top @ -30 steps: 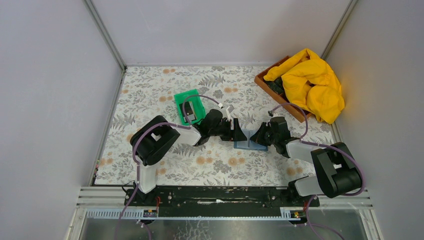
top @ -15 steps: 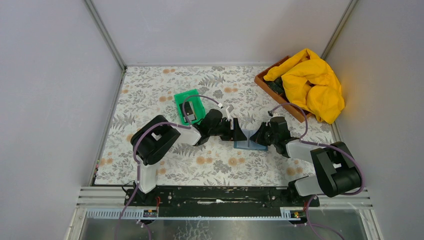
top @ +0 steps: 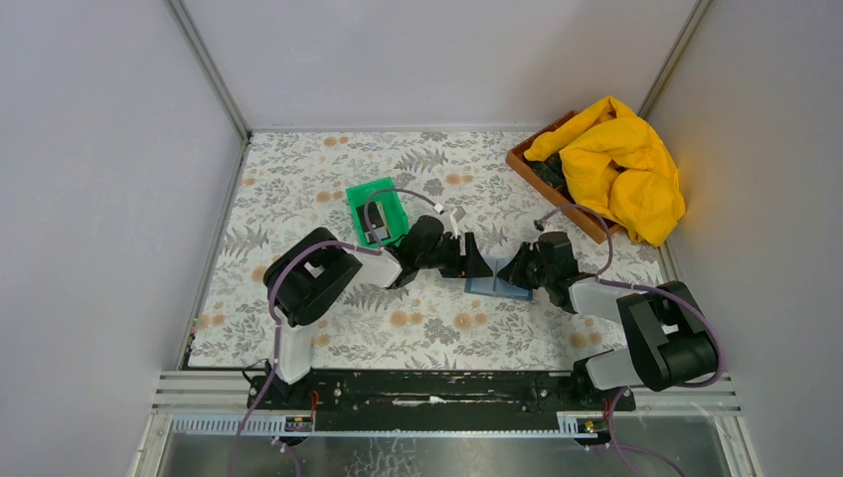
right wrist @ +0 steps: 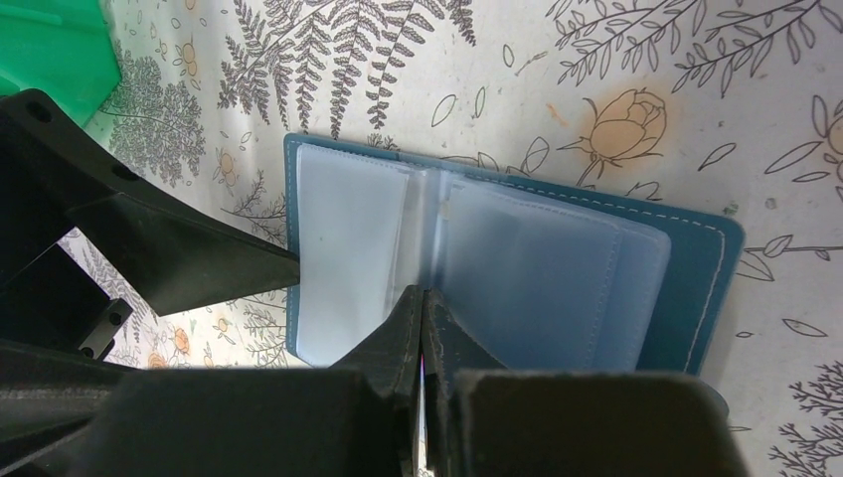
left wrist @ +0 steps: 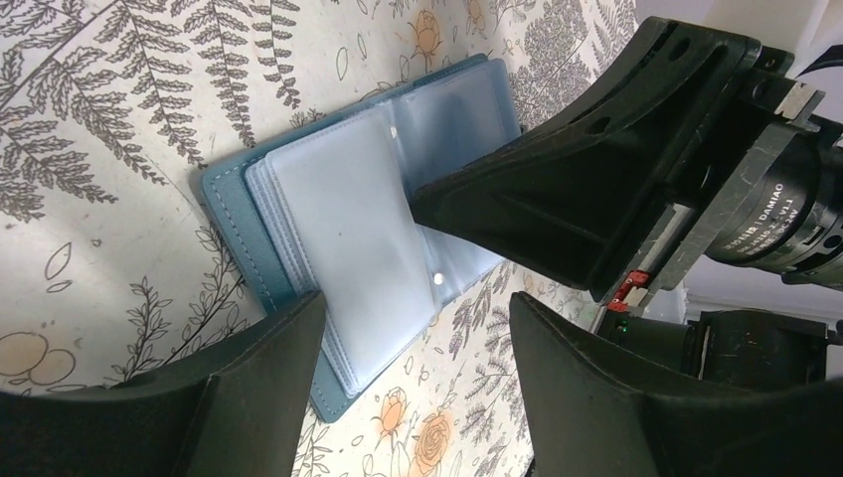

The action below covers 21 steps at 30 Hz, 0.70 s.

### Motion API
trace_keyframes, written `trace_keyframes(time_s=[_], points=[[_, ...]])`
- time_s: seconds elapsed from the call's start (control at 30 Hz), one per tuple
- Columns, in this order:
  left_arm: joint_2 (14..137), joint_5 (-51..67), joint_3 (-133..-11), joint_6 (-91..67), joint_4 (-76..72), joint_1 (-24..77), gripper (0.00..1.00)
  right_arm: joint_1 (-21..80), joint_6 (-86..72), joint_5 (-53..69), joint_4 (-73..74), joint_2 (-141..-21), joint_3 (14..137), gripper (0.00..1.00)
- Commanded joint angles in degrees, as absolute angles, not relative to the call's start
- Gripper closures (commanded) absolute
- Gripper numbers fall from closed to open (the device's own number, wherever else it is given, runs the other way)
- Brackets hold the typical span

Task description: Take the credit cards out of the card holder

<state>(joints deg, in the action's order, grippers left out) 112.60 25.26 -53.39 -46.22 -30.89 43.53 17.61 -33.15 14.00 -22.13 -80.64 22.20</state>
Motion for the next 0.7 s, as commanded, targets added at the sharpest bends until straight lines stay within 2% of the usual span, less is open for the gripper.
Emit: trace_keyframes(time_s=[0.0, 0.67], points=[[115.46, 27.91, -55.63, -48.78, -35.93, 46.68, 0.25, 18.27, -32.61, 14.48, -18.63, -82.53, 20.65, 1.0], [116.33, 28.13, -60.21, -51.62, -38.14, 48.26, 0.25, 18.28, -32.48, 15.64, -19.34, -82.72, 20.17, 1.0]])
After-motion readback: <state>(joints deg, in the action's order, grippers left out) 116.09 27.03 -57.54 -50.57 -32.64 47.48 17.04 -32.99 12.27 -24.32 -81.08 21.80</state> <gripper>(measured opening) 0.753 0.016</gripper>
